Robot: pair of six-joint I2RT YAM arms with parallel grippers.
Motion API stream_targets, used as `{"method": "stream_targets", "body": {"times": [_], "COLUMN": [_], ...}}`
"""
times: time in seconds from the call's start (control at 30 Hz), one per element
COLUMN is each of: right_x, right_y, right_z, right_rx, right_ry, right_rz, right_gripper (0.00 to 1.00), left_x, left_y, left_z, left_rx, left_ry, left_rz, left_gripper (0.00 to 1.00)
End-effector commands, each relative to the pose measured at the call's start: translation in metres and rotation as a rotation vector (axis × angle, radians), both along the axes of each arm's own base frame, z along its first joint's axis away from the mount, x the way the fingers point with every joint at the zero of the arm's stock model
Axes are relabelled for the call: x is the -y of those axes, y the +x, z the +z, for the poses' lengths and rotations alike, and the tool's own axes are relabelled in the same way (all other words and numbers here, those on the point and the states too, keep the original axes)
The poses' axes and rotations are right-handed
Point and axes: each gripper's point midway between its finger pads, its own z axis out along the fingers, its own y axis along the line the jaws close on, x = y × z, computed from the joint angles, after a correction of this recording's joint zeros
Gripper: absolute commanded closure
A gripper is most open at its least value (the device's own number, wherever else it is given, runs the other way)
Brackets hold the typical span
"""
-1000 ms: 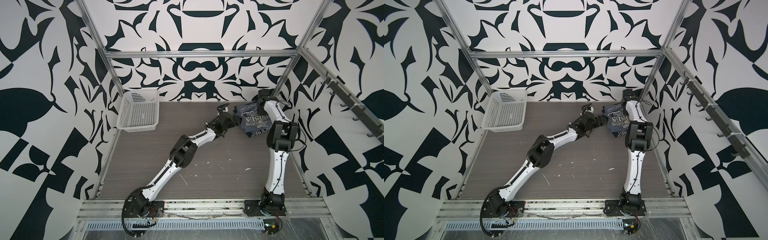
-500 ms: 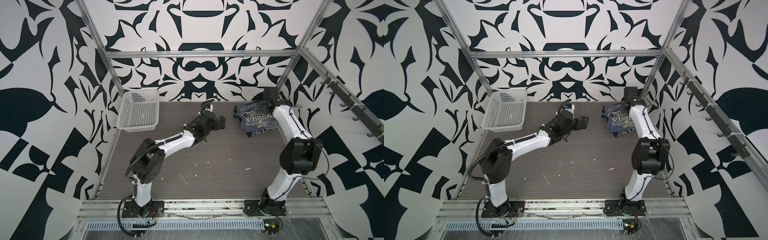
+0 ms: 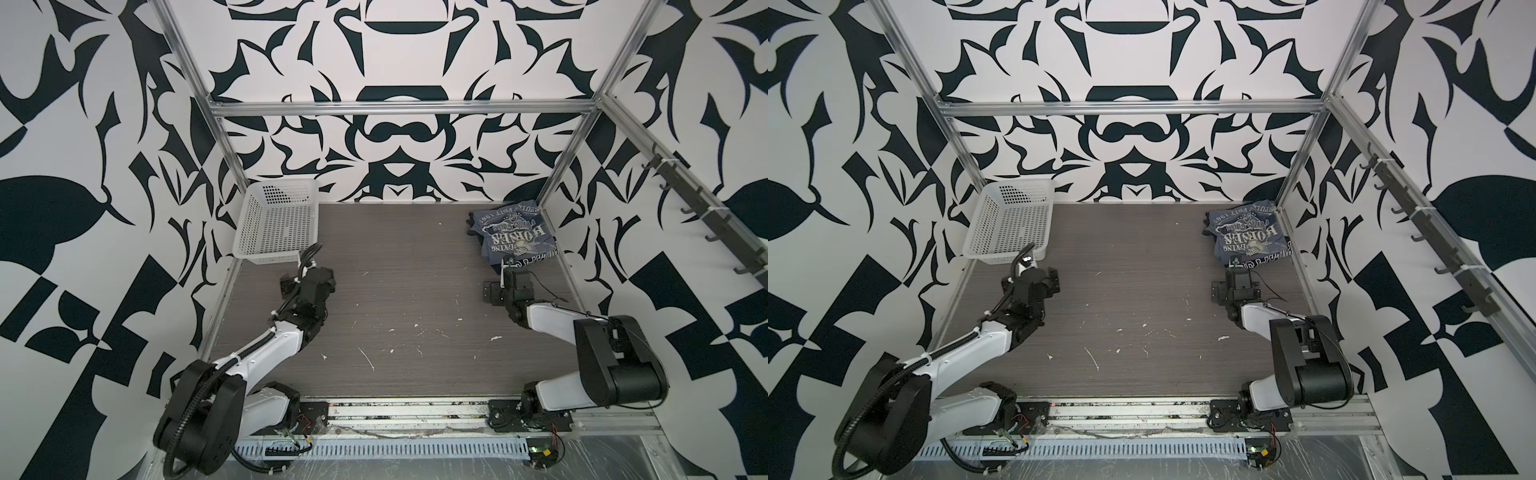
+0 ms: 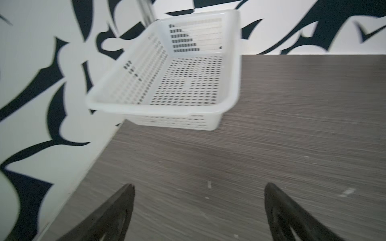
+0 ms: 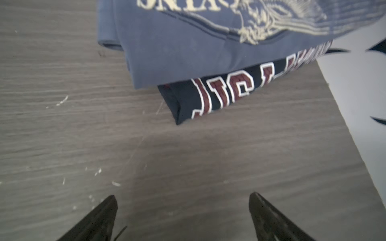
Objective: Fold and stack tank tops
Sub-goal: Reset both arms
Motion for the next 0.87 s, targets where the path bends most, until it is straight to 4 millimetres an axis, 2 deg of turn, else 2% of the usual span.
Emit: {"method": "stream_targets", "body": {"times": [0.0, 0.03, 0.13, 0.17, 0.2, 0.27, 0.3, 0.33, 0.37, 0.43, 0.53, 0.63, 0.83], "right_x": [-0.010, -0.021, -0.023, -0.021, -0.020, -0.018, -0.017, -0.018, -0.018, -0.018, -0.018, -0.022, -0.017], "right_y": [0.036, 0.034, 0.031, 0.031, 0.031, 0.030, 0.030, 0.030, 0.030, 0.030, 0.031, 0.031, 0.029], "right_z": [0.056, 0.052, 0.040, 0.038, 0.038, 0.037, 0.038, 0.038, 0.038, 0.038, 0.038, 0.038, 0.038], "right_rx": [0.289, 0.314, 0.347, 0.335, 0.341, 0.349, 0.349, 0.346, 0.344, 0.347, 0.347, 0.349, 0.349], "right_ry": [0.012, 0.038, 0.047, 0.049, 0.043, 0.042, 0.041, 0.042, 0.043, 0.043, 0.042, 0.040, 0.033], "right_rz": [0.054, 0.117, 0.134, 0.118, 0.115, 0.102, 0.100, 0.101, 0.102, 0.103, 0.104, 0.120, 0.093], "right_gripper": [0.00, 0.00, 0.00, 0.00, 0.00, 0.00, 0.00, 0.00, 0.00, 0.00, 0.00, 0.00, 0.00], "left_x": [-0.016, -0.021, -0.036, -0.039, -0.034, -0.043, -0.055, -0.067, -0.068, -0.068, -0.066, -0.068, -0.076], "left_y": [0.003, 0.003, 0.018, 0.024, 0.028, 0.035, 0.037, 0.037, 0.031, 0.027, 0.037, 0.031, 0.036], "left_z": [0.029, 0.021, -0.021, -0.020, -0.019, -0.041, -0.050, -0.044, -0.044, -0.051, -0.047, -0.050, -0.052], "left_rx": [0.133, 0.148, 0.103, 0.132, 0.155, 0.121, 0.141, 0.234, 0.245, 0.160, 0.203, 0.169, 0.156], "left_ry": [0.072, 0.052, -0.039, -0.005, -0.019, -0.175, -0.218, -0.202, -0.208, -0.250, -0.215, -0.243, -0.238], "left_rz": [-0.029, -0.031, -0.045, -0.042, -0.080, -0.115, -0.086, -0.050, -0.045, -0.024, -0.055, -0.022, 0.020], "left_gripper": [0.01, 0.01, 0.01, 0.01, 0.01, 0.01, 0.01, 0.01, 0.01, 0.01, 0.01, 0.01, 0.01]}}
